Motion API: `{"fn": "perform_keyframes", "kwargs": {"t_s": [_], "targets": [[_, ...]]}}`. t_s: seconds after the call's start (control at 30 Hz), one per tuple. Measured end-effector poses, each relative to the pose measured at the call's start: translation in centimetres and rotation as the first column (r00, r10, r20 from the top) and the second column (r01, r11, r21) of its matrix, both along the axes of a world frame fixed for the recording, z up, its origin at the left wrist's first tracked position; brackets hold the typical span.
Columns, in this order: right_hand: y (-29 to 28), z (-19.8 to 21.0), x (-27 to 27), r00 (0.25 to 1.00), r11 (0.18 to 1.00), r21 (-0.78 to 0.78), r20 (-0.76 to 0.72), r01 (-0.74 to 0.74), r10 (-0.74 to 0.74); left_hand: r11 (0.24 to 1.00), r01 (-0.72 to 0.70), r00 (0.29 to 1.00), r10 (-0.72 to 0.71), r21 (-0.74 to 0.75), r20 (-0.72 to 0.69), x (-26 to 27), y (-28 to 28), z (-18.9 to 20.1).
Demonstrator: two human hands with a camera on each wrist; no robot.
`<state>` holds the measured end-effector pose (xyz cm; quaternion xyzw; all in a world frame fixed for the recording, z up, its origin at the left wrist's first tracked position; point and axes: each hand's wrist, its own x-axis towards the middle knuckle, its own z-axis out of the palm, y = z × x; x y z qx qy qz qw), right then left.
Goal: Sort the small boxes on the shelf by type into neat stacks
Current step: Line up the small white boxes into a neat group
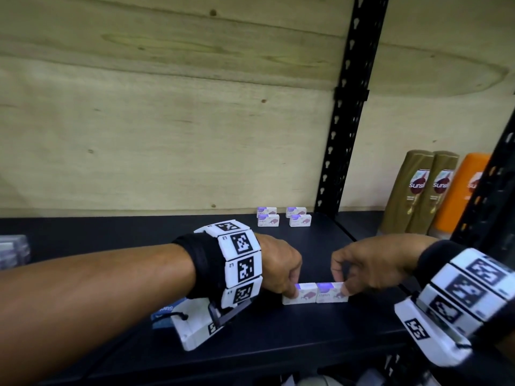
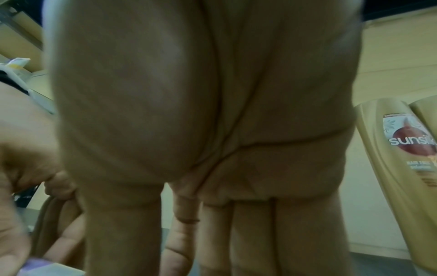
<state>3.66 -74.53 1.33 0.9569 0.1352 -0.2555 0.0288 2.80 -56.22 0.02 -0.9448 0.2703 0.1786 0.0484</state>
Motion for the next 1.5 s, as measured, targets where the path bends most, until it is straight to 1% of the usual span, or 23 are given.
{"fn": "perform_keyframes", "kwargs": {"t_s": [0.2, 0.7, 0.8, 0.9, 0.93, 1.0, 1.07, 1.1, 1.2, 1.3, 1.37, 1.43, 1.5], "targets": [[0.1, -0.2, -0.1, 0.999, 0.999, -0.031, 0.030, -0.030, 0.031, 1.000, 0.016, 1.000, -0.016, 0.007, 0.003, 0.0, 0.0, 0.0], [0.4, 0.0, -0.5, 0.999, 1.000, -0.017, 0.020, 0.025, -0.025, 1.000, 0.030, 0.997, -0.030, -0.004, -0.068, 0.8, 0.4, -0.1], [0.4, 0.2, -0.2, 0.999, 0.999, -0.007, -0.016, 0.046, -0.046, 0.998, -0.017, 0.996, 0.012, -0.061, -0.086, 1.2, 0.7, 0.0], [0.7, 0.6, 0.6, 0.998, 0.998, -0.029, -0.019, 0.055, -0.056, 0.988, -0.076, 0.989, 0.057, -0.132, -0.139, 2.0, 1.2, -0.1], [0.8, 0.9, 0.8, 0.999, 0.998, -0.035, 0.000, 0.054, -0.054, 0.983, -0.096, 0.986, 0.073, -0.155, -0.149, 2.3, 1.4, 0.0], [1.2, 1.7, 1.9, 0.996, 0.999, -0.030, 0.085, 0.036, -0.033, 0.968, -0.134, 0.984, 0.104, -0.214, -0.145, 3.2, 1.7, 0.2], [1.7, 2.5, 3.4, 0.984, 1.000, -0.027, 0.180, -0.003, 0.008, 0.954, -0.153, 0.985, 0.127, -0.258, -0.114, 4.5, 2.0, 0.7], [2.0, 2.8, 4.3, 0.975, 0.999, -0.034, 0.219, -0.019, 0.026, 0.952, -0.154, 0.988, 0.139, -0.264, -0.073, 5.2, 2.2, 0.9], [3.1, 3.6, 7.2, 0.955, 0.999, -0.043, 0.292, -0.030, 0.041, 0.962, -0.119, 0.982, 0.152, -0.247, 0.117, 7.5, 2.6, 1.6], [4.1, 3.6, 10.1, 0.947, 0.999, -0.052, 0.321, -0.013, 0.029, 0.977, -0.111, 0.961, 0.152, -0.183, 0.231, 9.7, 3.0, 1.7], [4.6, 3.5, 12.0, 0.944, 0.996, -0.085, 0.330, -0.005, 0.033, 0.984, -0.115, 0.946, 0.151, -0.139, 0.288, 11.2, 3.3, 1.6], [5.0, 3.2, 13.6, 0.944, 0.991, -0.136, 0.327, 0.008, 0.037, 0.988, -0.124, 0.934, 0.146, -0.088, 0.325, 12.6, 3.6, 1.5], [5.1, 2.8, 15.0, 0.950, 0.985, -0.171, 0.309, 0.013, 0.041, 0.988, -0.144, 0.932, 0.152, -0.050, 0.328, 14.0, 3.6, 1.3]]}}
